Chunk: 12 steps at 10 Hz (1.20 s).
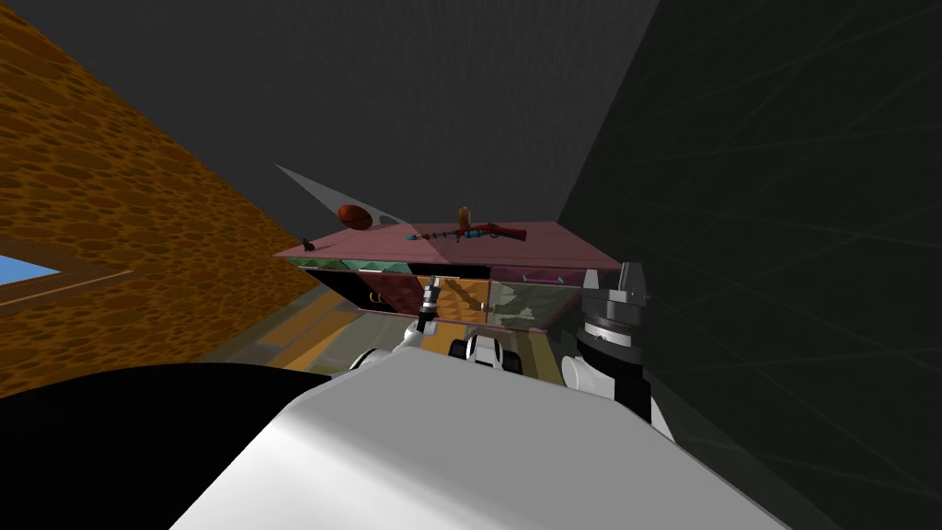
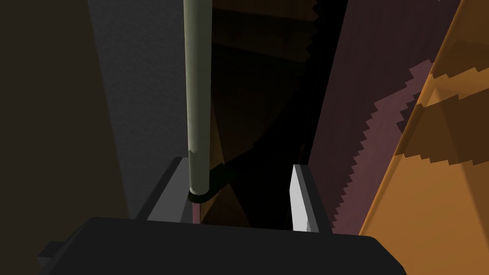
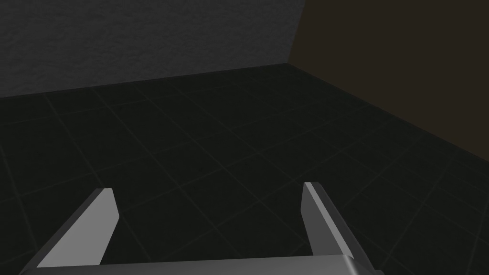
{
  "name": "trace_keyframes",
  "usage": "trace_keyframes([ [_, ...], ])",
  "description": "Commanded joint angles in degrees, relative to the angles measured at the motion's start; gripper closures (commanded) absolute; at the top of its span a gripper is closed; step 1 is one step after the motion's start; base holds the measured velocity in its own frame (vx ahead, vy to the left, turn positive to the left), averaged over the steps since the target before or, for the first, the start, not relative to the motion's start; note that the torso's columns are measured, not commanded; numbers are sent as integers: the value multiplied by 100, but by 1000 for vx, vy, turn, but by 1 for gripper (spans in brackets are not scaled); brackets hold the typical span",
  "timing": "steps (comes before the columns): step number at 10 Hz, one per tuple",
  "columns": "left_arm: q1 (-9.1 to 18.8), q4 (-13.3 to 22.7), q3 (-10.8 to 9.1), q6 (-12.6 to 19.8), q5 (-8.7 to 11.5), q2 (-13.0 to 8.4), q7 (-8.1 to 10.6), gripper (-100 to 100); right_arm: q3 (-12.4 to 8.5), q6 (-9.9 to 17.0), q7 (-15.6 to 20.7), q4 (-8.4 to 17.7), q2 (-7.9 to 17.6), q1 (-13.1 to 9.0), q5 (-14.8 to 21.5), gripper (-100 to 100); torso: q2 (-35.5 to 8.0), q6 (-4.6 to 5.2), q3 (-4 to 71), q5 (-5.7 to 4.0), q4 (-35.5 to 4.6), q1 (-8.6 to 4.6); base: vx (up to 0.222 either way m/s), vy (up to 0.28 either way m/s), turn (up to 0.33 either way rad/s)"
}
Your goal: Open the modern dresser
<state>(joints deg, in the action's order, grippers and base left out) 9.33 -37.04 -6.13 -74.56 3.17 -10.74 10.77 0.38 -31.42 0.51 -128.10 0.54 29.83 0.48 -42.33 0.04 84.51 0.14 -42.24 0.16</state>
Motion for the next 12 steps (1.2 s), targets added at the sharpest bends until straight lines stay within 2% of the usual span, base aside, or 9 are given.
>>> trace_keyframes([
  [1,-401,-420,117,-13,-42,119,-36,100,0,0,0,0,0,-1,0,0,4,-2,1,4,5,2,65,29,25],
  [2,-522,-540,117,-13,-42,119,-36,100,0,0,0,0,0,0,0,0,14,-3,6,4,5,2,60,21,10],
  [3,-792,-888,197,44,-74,203,-68,100,0,0,0,0,0,0,0,0,15,-5,7,5,8,3,63,22,37],
  [4,-876,-956,197,44,-74,203,-68,100,0,0,0,0,0,0,0,0,20,-3,8,9,11,6,58,19,8],
  [9,-1781,-2029,434,217,-168,457,-164,100,0,0,0,0,0,-1,0,0,27,-1,14,9,19,3,63,24,23],
  [12,-2255,-2536,514,274,-200,541,-196,100,0,0,0,0,0,0,0,0,26,-4,13,6,14,6,66,13,17],
])
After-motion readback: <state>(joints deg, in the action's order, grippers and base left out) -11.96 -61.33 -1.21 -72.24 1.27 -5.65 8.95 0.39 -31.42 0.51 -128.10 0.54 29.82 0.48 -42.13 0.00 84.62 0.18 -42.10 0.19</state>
